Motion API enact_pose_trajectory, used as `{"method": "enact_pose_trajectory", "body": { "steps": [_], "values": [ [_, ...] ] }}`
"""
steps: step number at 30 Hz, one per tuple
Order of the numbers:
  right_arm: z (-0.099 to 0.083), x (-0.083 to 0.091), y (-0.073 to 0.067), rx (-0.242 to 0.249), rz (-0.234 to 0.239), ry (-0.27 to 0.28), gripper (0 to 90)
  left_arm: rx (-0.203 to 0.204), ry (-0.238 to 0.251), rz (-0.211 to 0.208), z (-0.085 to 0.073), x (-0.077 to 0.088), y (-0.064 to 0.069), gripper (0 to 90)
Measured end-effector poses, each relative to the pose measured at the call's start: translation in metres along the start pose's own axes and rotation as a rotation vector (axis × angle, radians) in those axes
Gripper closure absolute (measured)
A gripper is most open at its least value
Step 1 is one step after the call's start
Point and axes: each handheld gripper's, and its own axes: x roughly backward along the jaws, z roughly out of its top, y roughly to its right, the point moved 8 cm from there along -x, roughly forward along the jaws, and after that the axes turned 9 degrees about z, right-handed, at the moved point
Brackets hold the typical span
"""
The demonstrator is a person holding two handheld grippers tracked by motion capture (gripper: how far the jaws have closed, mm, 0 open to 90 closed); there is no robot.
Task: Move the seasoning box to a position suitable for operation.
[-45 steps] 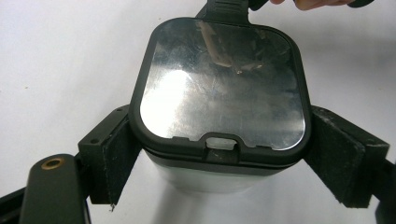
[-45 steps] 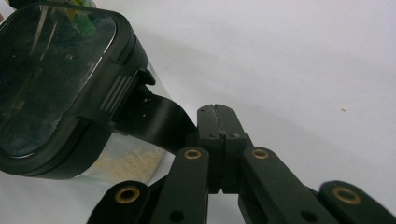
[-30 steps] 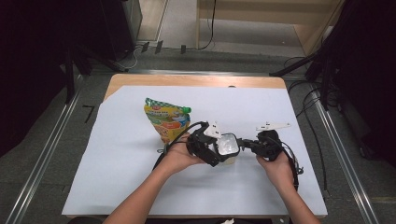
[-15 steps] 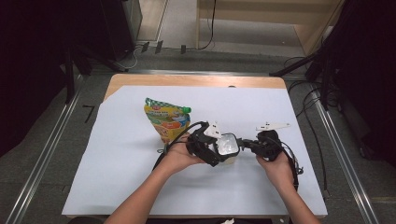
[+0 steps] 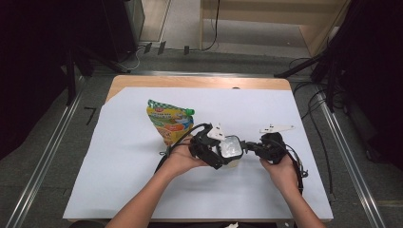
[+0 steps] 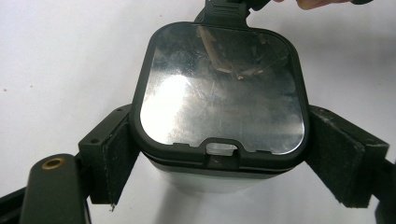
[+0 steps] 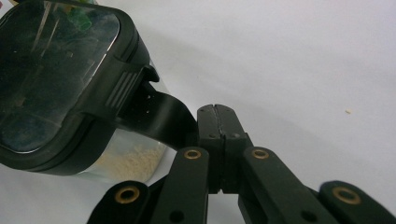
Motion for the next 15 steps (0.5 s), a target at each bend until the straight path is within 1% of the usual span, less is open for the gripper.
{"method": "enact_pose_trajectory", "body": {
  "steps": [3, 4, 5, 13, 15],
  "values": [
    [-0.0001, 0.0, -0.0003, -0.002, -0.001, -0.001, 90.0, 0.009, 0.006, -0.003, 0.0006, 0.0004, 0.0003, 17.4],
    [0.0, -0.0001, -0.0005, -0.002, 0.001, 0.0, 90.0, 0.011, 0.024, -0.006, 0.0026, 0.0022, -0.0004, 17.5],
    [0.0001, -0.0002, -0.0005, -0.002, -0.002, 0.001, 90.0, 0.008, 0.028, -0.004, 0.0037, 0.0032, -0.0006, 17.6],
    [0.0001, -0.0003, -0.0004, -0.002, -0.003, 0.0, 90.0, -0.002, 0.024, 0.002, 0.0062, 0.0051, -0.0005, 17.9],
    [0.0001, -0.0003, -0.0005, -0.004, 0.001, 0.0, 90.0, 0.002, 0.025, 0.0, 0.0072, 0.0057, -0.0003, 18.0]
  ]
}}
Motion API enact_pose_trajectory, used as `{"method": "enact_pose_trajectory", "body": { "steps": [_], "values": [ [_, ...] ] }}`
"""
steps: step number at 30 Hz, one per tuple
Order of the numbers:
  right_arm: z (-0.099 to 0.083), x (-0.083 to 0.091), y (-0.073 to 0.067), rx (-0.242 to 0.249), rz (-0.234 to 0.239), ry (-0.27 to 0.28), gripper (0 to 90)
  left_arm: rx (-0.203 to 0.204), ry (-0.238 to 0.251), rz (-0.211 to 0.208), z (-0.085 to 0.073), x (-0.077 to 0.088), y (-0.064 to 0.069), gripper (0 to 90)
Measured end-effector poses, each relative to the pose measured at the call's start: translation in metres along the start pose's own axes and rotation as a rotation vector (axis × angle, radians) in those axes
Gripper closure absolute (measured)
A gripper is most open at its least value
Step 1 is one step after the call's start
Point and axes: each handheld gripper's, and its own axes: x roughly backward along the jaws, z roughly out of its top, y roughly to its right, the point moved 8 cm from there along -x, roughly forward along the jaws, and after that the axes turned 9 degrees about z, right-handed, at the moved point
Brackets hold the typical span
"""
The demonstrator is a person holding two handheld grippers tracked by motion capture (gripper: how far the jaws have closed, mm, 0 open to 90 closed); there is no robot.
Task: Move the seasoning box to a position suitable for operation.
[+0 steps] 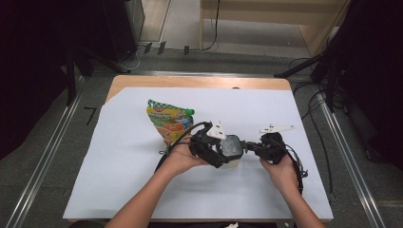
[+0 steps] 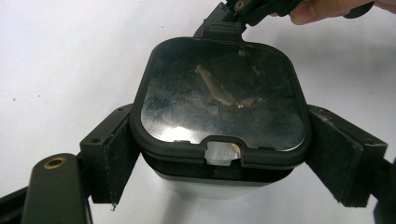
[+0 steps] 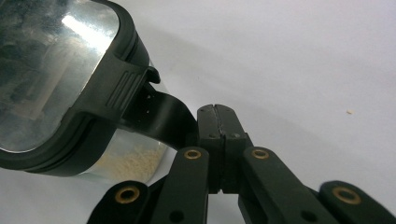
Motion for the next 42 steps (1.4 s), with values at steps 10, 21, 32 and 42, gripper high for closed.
{"method": "enact_pose_trajectory", "body": {
  "steps": [10, 21, 32, 42],
  "values": [
    [0.0, 0.0, 0.0, 0.0, -0.001, 0.002, 90.0, -0.015, 0.009, 0.009, 0.004, 0.003, 0.0, 18.1],
    [0.0, 0.0, -0.001, -0.001, 0.003, 0.003, 90.0, 0.049, 0.078, -0.095, 0.016, 0.012, 0.005, 40.0],
    [0.001, 0.0, -0.002, 0.003, 0.009, 0.006, 90.0, 0.074, 0.08, -0.133, 0.027, 0.015, 0.01, 51.6],
    [0.0, 0.0, -0.002, 0.006, 0.017, 0.002, 90.0, 0.073, 0.019, -0.176, 0.037, 0.015, 0.011, 57.6]
  ]
}}
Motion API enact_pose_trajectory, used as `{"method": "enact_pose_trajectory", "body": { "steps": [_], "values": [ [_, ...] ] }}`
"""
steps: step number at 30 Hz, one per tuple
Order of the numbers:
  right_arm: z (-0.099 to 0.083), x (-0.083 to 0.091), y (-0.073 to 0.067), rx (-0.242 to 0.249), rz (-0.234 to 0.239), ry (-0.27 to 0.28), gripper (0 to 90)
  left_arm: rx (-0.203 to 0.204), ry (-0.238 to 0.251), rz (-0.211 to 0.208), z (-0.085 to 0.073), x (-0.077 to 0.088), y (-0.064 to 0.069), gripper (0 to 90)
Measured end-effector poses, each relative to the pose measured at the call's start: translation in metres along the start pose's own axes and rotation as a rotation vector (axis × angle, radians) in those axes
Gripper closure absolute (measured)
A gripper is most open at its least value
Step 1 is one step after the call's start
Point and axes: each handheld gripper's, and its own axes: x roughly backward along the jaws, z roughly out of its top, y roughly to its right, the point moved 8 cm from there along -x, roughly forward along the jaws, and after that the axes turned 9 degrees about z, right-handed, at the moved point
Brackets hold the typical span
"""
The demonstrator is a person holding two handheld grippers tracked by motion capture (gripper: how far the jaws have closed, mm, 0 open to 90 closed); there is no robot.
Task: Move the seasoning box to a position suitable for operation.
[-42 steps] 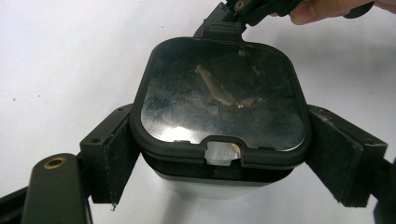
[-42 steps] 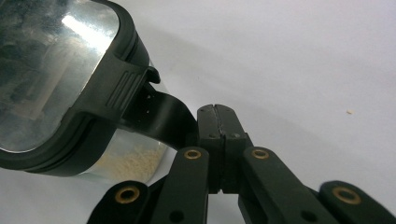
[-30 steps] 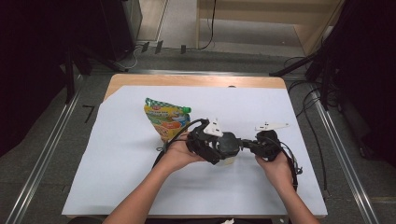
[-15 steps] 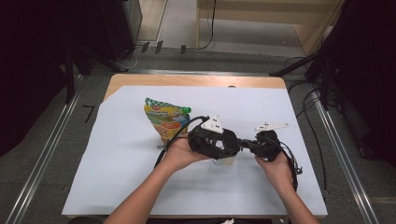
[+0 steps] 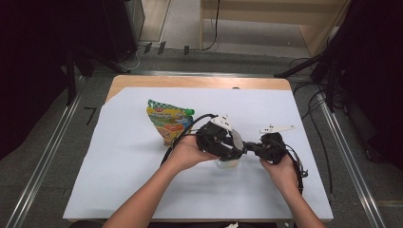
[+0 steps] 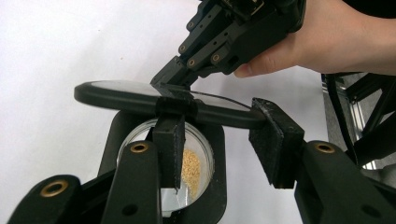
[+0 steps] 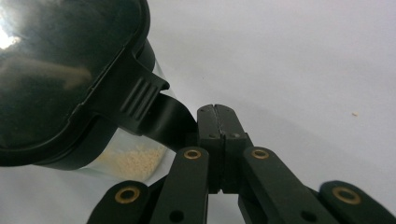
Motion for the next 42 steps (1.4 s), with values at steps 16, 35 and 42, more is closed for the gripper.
{"method": "enact_pose_trajectory", "body": {
  "steps": [16, 35, 42],
  "values": [
    [-0.001, 0.0, -0.007, 0.009, 0.02, 0.0, 90.0, -0.036, -0.002, -0.03, 0.011, -0.003, 0.011, 71.5],
    [-0.01, 0.012, -0.014, -0.024, 0.044, 0.015, 90.0, -0.034, 0.011, -0.059, 0.019, -0.016, 0.013, 71.8],
    [-0.01, 0.012, -0.014, -0.024, 0.044, 0.014, 90.0, -0.01, 0.01, -0.085, 0.019, -0.017, 0.012, 71.6]
  ]
}}
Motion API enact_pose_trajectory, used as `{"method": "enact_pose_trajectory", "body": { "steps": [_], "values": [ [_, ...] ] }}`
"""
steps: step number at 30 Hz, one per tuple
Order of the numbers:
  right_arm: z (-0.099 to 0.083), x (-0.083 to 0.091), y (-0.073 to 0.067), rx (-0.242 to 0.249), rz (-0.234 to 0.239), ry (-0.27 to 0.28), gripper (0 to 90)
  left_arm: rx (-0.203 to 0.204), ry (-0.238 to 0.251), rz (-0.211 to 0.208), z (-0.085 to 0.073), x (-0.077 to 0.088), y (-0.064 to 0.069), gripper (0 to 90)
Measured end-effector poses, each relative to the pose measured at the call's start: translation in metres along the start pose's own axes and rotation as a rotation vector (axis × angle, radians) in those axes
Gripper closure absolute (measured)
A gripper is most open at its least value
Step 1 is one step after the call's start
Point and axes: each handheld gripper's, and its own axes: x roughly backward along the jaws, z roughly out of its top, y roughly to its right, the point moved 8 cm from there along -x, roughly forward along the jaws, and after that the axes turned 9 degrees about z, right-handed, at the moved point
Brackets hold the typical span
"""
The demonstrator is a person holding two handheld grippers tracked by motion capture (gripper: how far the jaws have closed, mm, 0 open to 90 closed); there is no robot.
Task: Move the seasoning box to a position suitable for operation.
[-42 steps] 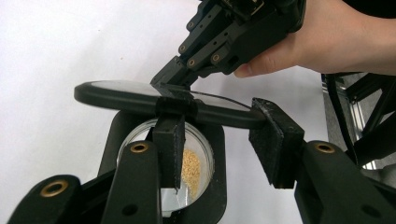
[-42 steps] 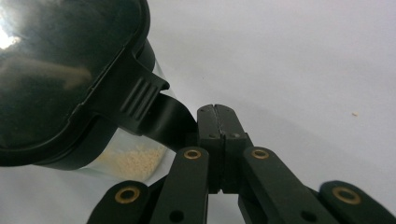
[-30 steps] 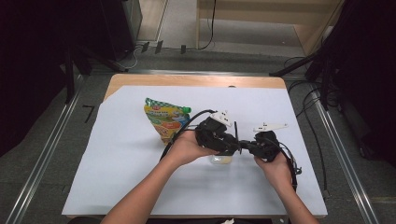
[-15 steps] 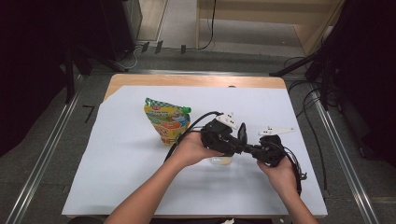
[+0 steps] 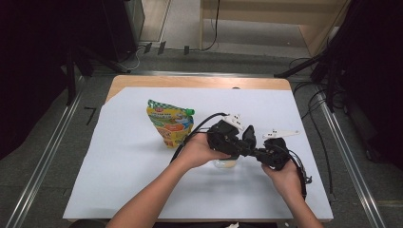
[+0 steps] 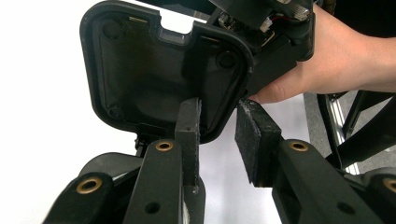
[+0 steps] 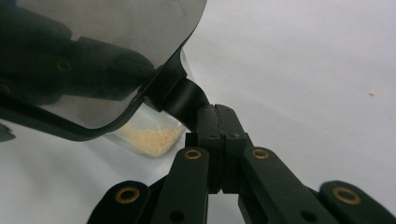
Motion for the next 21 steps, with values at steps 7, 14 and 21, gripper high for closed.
{"method": "enact_pose_trajectory", "body": {
  "steps": [7, 14, 21],
  "values": [
    [0.001, 0.0, -0.001, 0.006, 0.003, 0.002, 90.0, 0.031, 0.018, -0.032, -0.001, 0.005, -0.003, 70.4],
    [0.002, 0.016, -0.005, 0.044, 0.019, 0.003, 90.0, 0.07, 0.043, 0.005, -0.006, 0.029, -0.01, 66.5],
    [-0.005, 0.018, -0.016, 0.056, 0.026, -0.042, 90.0, 0.127, 0.064, 0.013, -0.023, 0.052, -0.021, 62.6]
  ]
}}
